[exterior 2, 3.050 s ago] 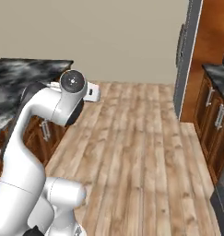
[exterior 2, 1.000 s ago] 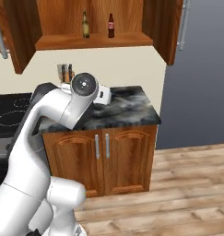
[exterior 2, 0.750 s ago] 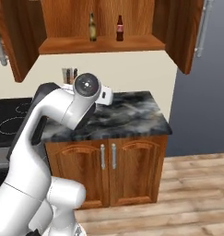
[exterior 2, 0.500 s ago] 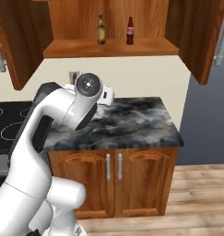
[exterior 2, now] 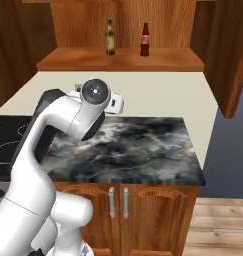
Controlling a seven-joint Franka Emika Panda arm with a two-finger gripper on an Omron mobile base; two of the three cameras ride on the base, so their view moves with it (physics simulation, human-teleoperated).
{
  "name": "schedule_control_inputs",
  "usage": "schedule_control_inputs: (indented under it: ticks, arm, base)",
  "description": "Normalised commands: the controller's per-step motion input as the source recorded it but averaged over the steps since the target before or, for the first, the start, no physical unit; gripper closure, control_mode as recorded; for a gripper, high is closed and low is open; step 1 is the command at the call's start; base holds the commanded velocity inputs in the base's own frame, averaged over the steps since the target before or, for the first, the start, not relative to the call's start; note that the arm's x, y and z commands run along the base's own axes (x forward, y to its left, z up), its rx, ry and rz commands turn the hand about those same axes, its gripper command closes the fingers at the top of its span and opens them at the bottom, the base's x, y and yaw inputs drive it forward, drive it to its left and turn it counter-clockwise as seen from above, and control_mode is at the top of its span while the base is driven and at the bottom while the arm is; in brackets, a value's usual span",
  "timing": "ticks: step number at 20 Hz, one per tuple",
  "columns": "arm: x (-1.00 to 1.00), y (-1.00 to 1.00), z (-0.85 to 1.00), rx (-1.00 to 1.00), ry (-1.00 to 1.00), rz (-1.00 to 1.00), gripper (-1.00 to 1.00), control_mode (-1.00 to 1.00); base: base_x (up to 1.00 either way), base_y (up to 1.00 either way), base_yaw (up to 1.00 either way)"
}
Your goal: Pick the bottled drink, beer, bottled water from the counter and place them in the open cabinet.
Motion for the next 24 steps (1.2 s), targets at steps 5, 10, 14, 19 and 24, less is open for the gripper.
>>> schedule_control_inputs:
  ticks: [5, 10, 14, 19, 24]
  arm:
    - [0.00, 0.00, 0.00, 0.00, 0.00, 0.00, 1.00, 1.00]
    - [0.00, 0.00, 0.00, 0.00, 0.00, 0.00, 1.00, 1.00]
    - [0.00, 0.00, 0.00, 0.00, 0.00, 0.00, 1.00, 1.00]
    - [0.00, 0.00, 0.00, 0.00, 0.00, 0.00, 1.00, 1.00]
    - [0.00, 0.00, 0.00, 0.00, 0.00, 0.00, 1.00, 1.00]
  base:
    - [0.29, -0.61, 0.10]
    - [0.44, -0.41, 0.07]
    - [0.59, -0.10, 0.17]
    - [0.48, 0.00, 0.17]
    - [0.25, 0.00, 0.09]
